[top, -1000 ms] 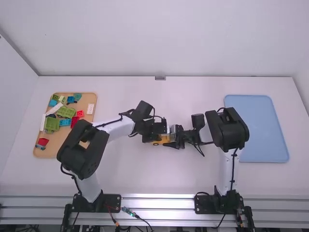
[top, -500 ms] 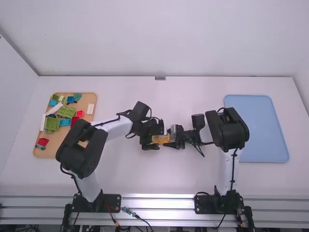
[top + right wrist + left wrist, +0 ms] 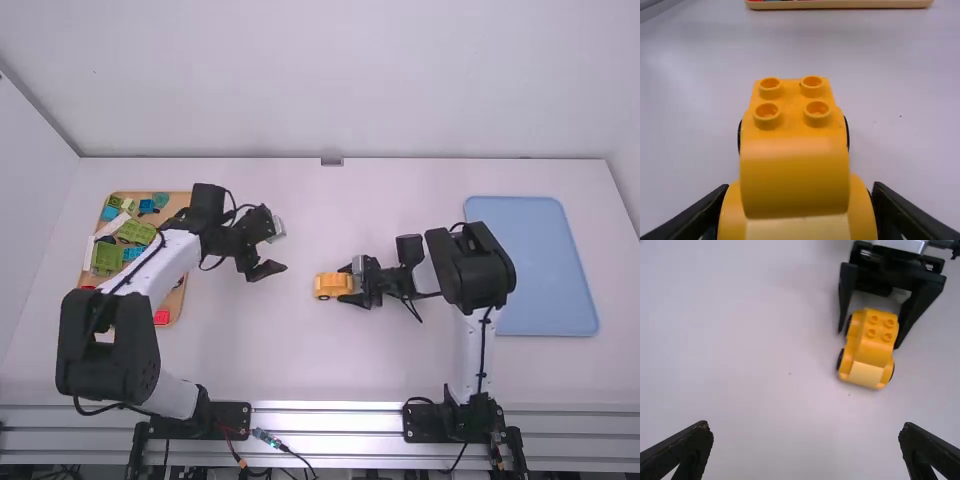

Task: Assemble lego blocks to make yellow taxi

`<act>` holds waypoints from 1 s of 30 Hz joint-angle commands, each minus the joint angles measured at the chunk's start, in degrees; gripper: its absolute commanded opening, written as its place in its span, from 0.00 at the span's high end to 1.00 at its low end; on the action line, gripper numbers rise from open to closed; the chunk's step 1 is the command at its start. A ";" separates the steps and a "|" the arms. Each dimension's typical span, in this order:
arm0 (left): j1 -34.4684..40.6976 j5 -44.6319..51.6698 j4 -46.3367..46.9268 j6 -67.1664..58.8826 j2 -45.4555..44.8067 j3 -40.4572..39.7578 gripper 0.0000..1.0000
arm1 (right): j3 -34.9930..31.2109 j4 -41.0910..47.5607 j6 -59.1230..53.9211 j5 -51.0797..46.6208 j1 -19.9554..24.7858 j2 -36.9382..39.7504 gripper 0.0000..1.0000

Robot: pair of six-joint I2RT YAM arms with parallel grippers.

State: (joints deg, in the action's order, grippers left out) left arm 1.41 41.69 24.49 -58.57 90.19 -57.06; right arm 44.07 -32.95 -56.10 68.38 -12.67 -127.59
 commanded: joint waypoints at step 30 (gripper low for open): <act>-1.40 2.25 -2.45 -0.87 -1.59 4.59 0.01 | 4.74 0.66 8.17 -0.48 -2.80 -0.03 0.53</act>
State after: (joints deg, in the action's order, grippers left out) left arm -0.05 43.31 21.82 -58.57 89.86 -53.19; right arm 47.77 -32.36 -50.46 66.43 -16.91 -127.61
